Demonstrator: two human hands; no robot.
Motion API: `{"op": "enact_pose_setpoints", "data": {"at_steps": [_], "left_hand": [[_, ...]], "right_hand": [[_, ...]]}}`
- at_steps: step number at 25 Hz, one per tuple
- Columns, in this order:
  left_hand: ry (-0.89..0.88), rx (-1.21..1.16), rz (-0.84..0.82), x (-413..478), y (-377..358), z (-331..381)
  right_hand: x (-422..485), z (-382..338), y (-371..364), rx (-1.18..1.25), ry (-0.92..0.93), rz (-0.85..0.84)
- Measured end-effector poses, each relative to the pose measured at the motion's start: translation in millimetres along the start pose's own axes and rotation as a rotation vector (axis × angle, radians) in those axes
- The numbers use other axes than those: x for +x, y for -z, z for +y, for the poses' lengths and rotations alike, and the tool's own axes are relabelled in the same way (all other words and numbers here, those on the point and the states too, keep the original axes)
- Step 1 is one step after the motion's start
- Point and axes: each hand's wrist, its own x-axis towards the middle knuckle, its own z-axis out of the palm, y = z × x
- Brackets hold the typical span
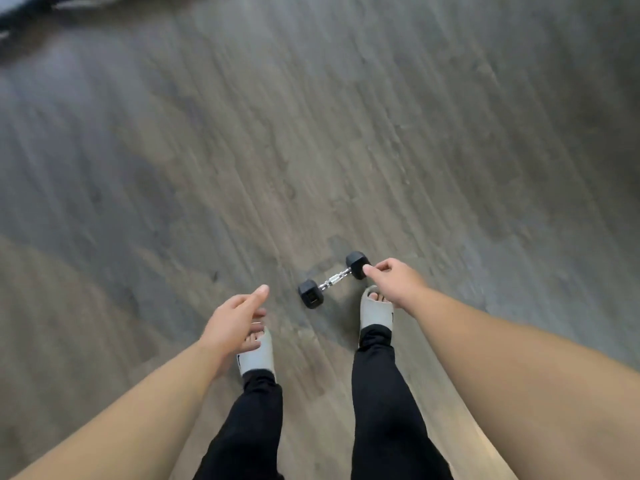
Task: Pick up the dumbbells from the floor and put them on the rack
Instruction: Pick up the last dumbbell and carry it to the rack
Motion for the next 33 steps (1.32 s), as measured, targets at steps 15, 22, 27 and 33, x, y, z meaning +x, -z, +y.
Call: {"op": "enact_pose_setpoints", "data": {"at_steps": [15,22,27,33], "left_hand": [[0.172,0.018,0.174,410.9,-209.6,-119.3],[0.124,0.095,0.17,399.3,-184.3,-120.8],[0.028,0.177,0.185,295.0,-72.2,-54.1],[-0.081,0.175,0.295,70.6,109.0,30.0]], "right_hand": [[406.1,98.7,-139.1,-0.283,-0.021,-0.026],[383.3,89.7,-133.0,-0.261,-0.067,-0.011],[254.0,12.8,-126.0,-0.082,-0.124,-0.067],[22.1,-149.2,-117.1,-0.003,-0.012,-0.084]]}}
